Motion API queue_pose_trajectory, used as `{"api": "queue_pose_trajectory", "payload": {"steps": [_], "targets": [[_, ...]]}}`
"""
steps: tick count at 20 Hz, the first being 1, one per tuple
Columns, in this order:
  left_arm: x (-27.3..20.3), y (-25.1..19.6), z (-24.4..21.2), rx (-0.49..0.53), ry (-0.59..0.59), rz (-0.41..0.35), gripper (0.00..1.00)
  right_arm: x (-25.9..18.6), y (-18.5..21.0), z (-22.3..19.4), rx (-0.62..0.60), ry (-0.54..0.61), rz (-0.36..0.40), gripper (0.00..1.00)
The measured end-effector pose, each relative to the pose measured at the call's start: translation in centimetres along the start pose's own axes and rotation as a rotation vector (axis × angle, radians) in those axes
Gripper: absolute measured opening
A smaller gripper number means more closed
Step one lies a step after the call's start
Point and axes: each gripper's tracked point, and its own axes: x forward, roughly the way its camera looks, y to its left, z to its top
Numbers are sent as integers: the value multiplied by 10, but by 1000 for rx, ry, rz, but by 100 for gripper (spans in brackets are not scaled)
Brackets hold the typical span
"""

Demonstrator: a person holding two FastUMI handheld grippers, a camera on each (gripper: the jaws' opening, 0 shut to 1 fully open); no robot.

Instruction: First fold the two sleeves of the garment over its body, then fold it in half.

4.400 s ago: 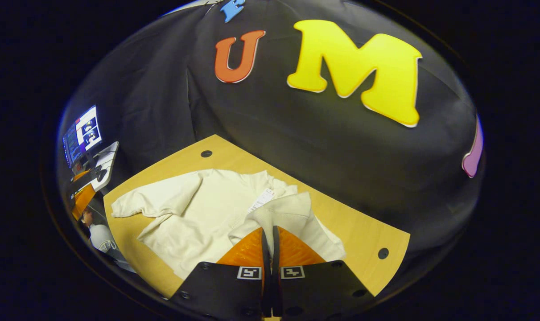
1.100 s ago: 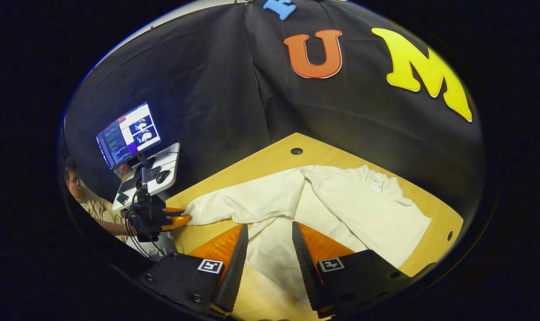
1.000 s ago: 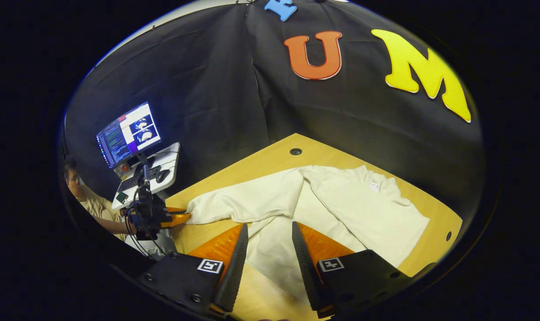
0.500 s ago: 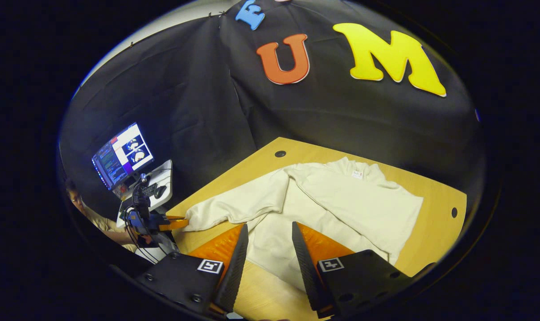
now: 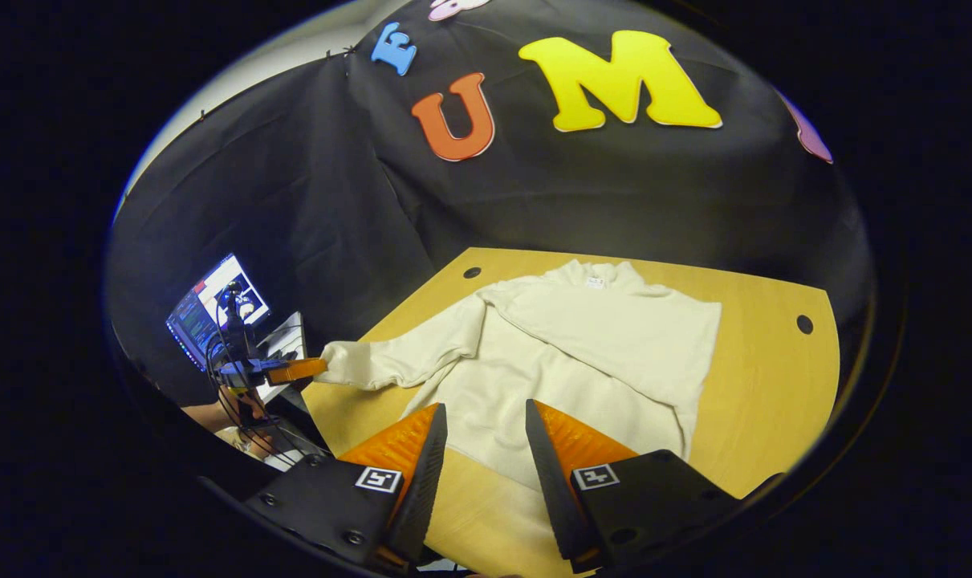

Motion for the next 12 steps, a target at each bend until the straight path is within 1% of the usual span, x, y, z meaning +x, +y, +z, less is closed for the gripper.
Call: {"api": "queue_pose_trajectory", "payload": {"steps": [1, 2, 6, 8, 12], "targets": [[1, -12, 14, 16, -17, -16, 3, -6, -5, 1, 19, -12, -12, 61], [3, -24, 31, 34, -36, -34, 3, -11, -12, 1, 38, -24, -19, 63], [12, -75, 97, 102, -112, -123, 3, -38, -34, 3, 82, -86, -56, 63], [22, -99, 123, 124, -138, -174, 3, -54, -45, 3, 95, -114, -84, 63], [43, -169, 158, 195, -165, -284, 3, -90, -73, -8, 153, -166, -144, 63]]}}
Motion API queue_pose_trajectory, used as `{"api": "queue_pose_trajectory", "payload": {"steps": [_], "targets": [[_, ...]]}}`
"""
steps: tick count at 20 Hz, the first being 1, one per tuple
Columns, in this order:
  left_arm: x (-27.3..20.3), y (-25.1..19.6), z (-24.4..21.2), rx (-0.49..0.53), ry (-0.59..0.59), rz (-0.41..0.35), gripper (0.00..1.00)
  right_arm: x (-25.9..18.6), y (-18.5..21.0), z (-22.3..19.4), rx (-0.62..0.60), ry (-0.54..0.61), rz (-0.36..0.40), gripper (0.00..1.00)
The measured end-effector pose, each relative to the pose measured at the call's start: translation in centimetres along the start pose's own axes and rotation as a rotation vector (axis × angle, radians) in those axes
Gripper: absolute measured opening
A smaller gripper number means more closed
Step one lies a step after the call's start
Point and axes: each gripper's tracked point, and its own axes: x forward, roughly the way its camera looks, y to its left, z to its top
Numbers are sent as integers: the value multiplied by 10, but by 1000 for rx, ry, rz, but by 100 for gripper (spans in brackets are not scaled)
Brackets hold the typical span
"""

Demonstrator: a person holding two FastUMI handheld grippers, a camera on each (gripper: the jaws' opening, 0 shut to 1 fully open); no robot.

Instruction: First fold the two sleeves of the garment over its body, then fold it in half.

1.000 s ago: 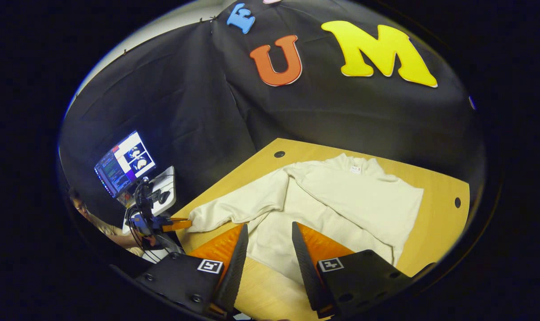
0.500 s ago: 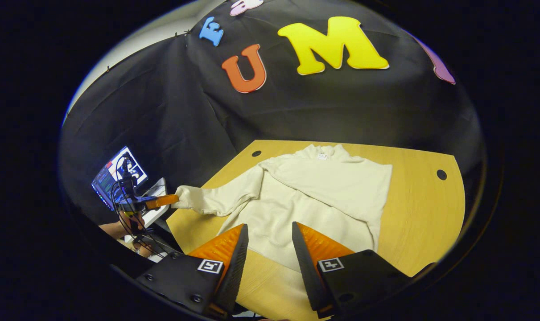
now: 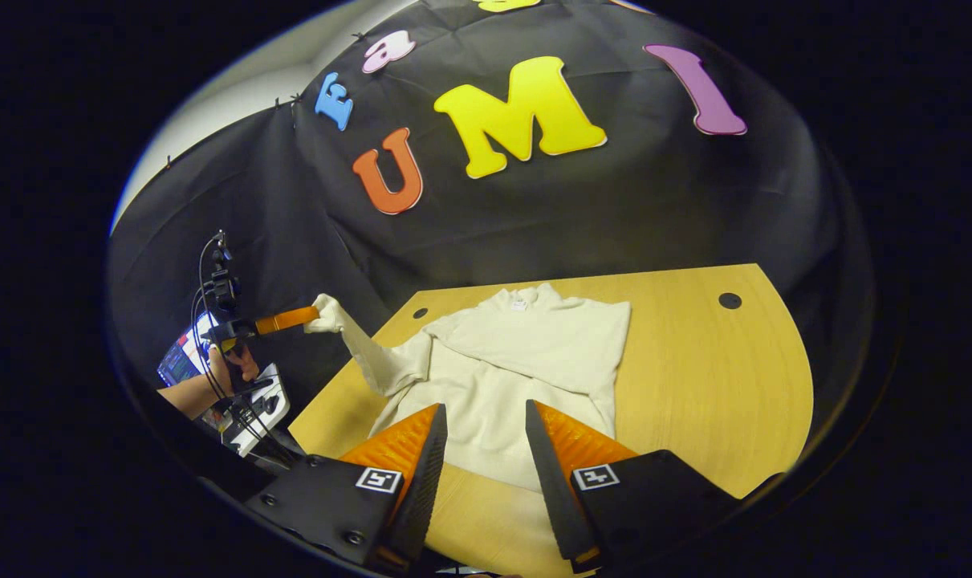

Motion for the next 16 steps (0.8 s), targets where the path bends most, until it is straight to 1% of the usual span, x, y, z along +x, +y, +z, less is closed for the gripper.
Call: {"api": "queue_pose_trajectory", "payload": {"steps": [1, 3, 5, 7, 8, 9, 11, 13, 14, 15, 16], "targets": [[12, -16, 11, 16, -4, -37, 3, -7, -8, -1, 12, -12, -21, 61], [37, -51, 26, 53, -10, -111, 3, -21, -20, 2, 55, -45, -49, 62], [60, -80, 36, 95, -3, -185, 3, -35, -30, 4, 100, -76, -79, 61], [83, -116, 38, 126, 6, -260, 3, -50, -43, 0, 126, -103, -119, 63], [94, -134, 37, 136, 15, -297, 3, -59, -51, -1, 138, -114, -139, 63], [104, -151, 34, 148, 25, -326, 3, -69, -58, -5, 146, -122, -160, 60], [126, -184, 24, 161, 51, -387, 3, -87, -72, -12, 164, -135, -206, 62], [145, -209, 15, 163, 78, -433, 3, -102, -85, -20, 190, -137, -251, 60], [157, -220, 10, 163, 86, -455, 3, -110, -89, -24, 204, -138, -271, 63], [167, -233, 2, 167, 101, -475, 3, -116, -95, -29, 214, -137, -291, 63], [182, -241, -7, 176, 119, -480, 3, -122, -99, -33, 221, -136, -310, 61]]}}
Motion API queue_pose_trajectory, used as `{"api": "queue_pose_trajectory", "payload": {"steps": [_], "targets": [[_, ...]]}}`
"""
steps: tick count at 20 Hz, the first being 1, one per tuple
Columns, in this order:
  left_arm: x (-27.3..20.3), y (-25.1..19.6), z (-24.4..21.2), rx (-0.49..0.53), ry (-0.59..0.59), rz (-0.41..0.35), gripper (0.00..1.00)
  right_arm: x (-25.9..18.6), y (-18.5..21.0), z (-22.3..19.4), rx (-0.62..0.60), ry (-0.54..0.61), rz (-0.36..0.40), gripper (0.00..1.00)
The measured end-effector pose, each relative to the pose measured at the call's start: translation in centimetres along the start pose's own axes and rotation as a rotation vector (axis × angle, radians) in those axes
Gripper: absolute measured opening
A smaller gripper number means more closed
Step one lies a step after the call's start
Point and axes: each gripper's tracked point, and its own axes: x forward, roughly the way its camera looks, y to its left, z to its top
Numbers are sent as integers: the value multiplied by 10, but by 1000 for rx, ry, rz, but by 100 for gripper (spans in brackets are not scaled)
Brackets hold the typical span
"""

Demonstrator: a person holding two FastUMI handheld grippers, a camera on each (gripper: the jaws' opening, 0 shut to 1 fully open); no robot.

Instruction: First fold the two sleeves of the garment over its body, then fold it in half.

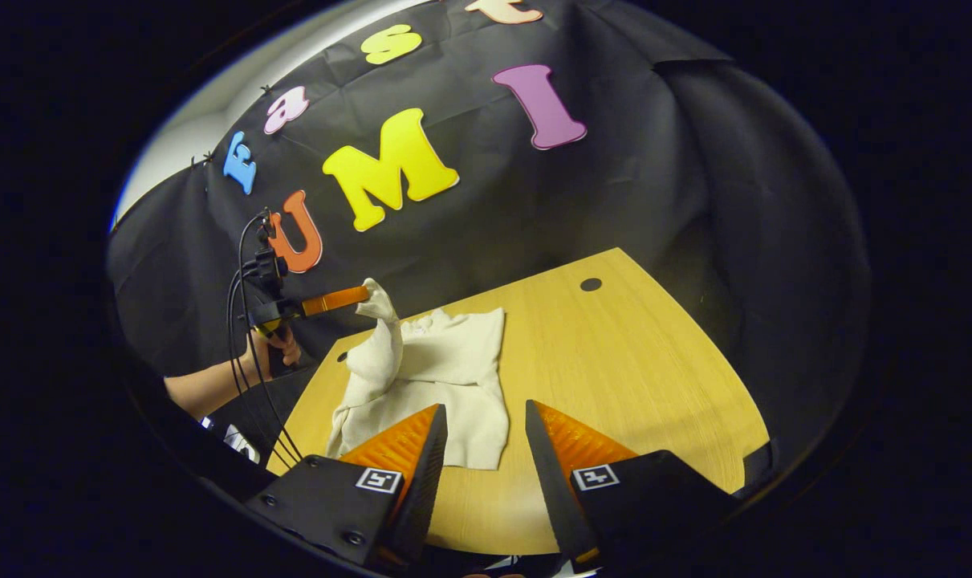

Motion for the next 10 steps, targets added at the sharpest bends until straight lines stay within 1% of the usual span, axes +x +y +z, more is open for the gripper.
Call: {"api": "queue_pose_trajectory", "payload": {"steps": [4, 5, 6, 9, 10], "targets": [[60, -5, -35, -9, 81, -35, 3, -13, -19, -9, 20, 19, -65, 62], [72, -3, -43, -16, 95, -36, 3, -14, -22, -10, 23, 27, -78, 60], [85, -1, -51, -23, 107, -33, 3, -14, -25, -12, 24, 38, -89, 63], [115, 8, -72, -30, 138, -27, 3, -14, -30, -19, 20, 72, -115, 61], [123, 10, -77, -30, 145, -26, 3, -13, -30, -20, 17, 84, -119, 63]]}}
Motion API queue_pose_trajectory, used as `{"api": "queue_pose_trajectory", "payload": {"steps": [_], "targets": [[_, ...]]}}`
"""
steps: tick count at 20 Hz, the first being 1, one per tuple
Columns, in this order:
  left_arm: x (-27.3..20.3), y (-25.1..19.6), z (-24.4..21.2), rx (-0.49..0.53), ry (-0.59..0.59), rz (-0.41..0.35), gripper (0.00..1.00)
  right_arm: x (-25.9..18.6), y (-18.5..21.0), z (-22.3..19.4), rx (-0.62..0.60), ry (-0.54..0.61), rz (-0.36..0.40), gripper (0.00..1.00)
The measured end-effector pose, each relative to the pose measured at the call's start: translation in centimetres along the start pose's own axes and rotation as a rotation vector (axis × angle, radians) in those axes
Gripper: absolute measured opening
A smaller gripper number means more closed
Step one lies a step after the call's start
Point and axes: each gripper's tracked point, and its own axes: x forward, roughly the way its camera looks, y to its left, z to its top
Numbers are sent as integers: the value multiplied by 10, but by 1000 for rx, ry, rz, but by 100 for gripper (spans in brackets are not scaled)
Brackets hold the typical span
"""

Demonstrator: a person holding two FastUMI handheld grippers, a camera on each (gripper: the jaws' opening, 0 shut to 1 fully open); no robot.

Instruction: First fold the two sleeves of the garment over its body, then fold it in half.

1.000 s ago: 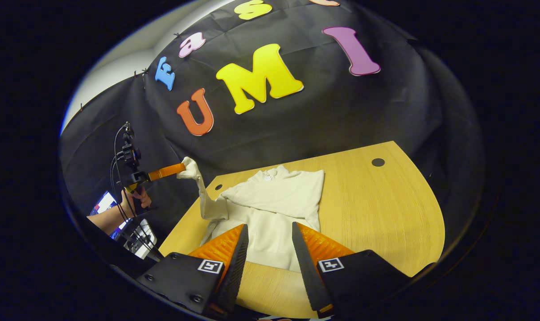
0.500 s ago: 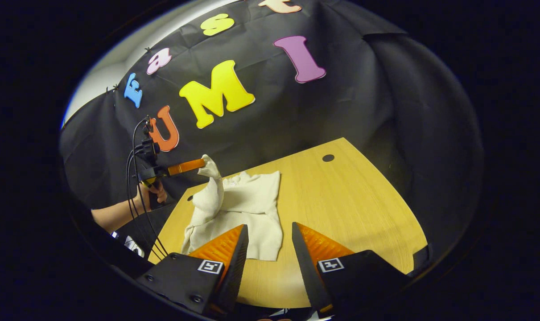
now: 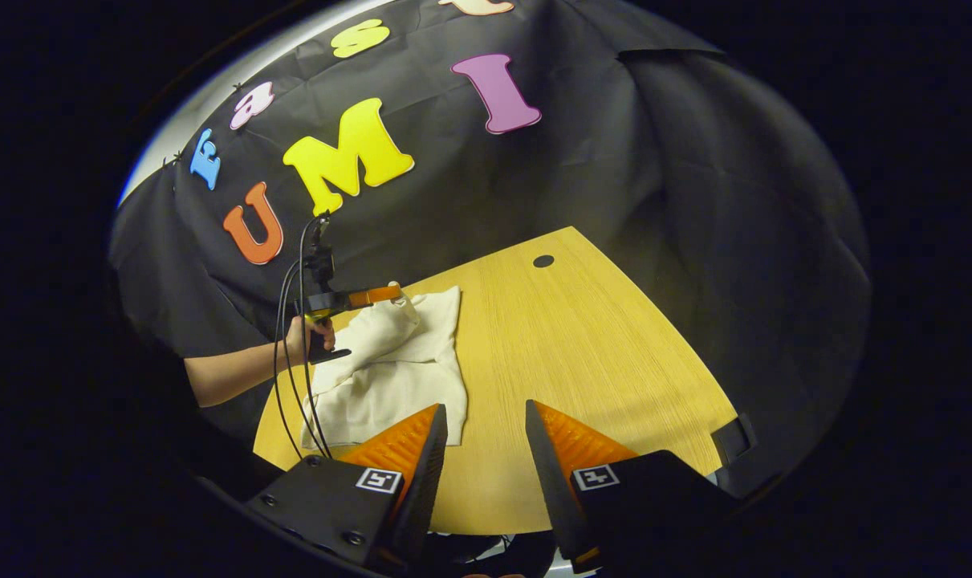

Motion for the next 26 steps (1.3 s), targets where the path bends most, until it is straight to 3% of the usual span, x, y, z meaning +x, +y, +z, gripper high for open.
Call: {"api": "queue_pose_trajectory", "payload": {"steps": [6, 9, 10, 11, 12, 13, 20, 21, 22, 23, 25, 26], "targets": [[38, 14, -14, -36, -12, 45, 5, 3, 7, 1, -45, 32, -12, 61], [33, 19, -14, -48, -18, 74, 14, 4, 14, 4, -60, 33, -2, 61], [30, 18, -12, -57, -37, 69, 30, 5, 16, 5, -66, 34, 2, 61], [25, 18, -7, -63, -50, 65, 54, 5, 19, 8, -68, 32, 11, 61], [21, 20, -4, -67, -61, 77, 63, 5, 23, 12, -69, 26, 21, 63], [14, 23, 0, -74, -73, 87, 95, 5, 29, 13, -73, 20, 32, 63], [-91, 34, 28, -105, -233, 250, 98, 14, 69, 34, -174, -54, 98, 62], [-111, 26, 34, -110, -258, 253, 99, 20, 77, 40, -185, -73, 103, 70], [-130, 24, 38, -106, -281, 270, 99, 24, 86, 47, -195, -90, 111, 64], [-150, 21, 39, -98, -292, 293, 99, 30, 97, 50, -208, -104, 122, 72], [-190, 16, 39, -86, -321, 350, 98, 41, 117, 57, -247, -124, 138, 76], [-209, 15, 37, -84, -333, 381, 98, 47, 126, 60, -264, -134, 141, 72]]}}
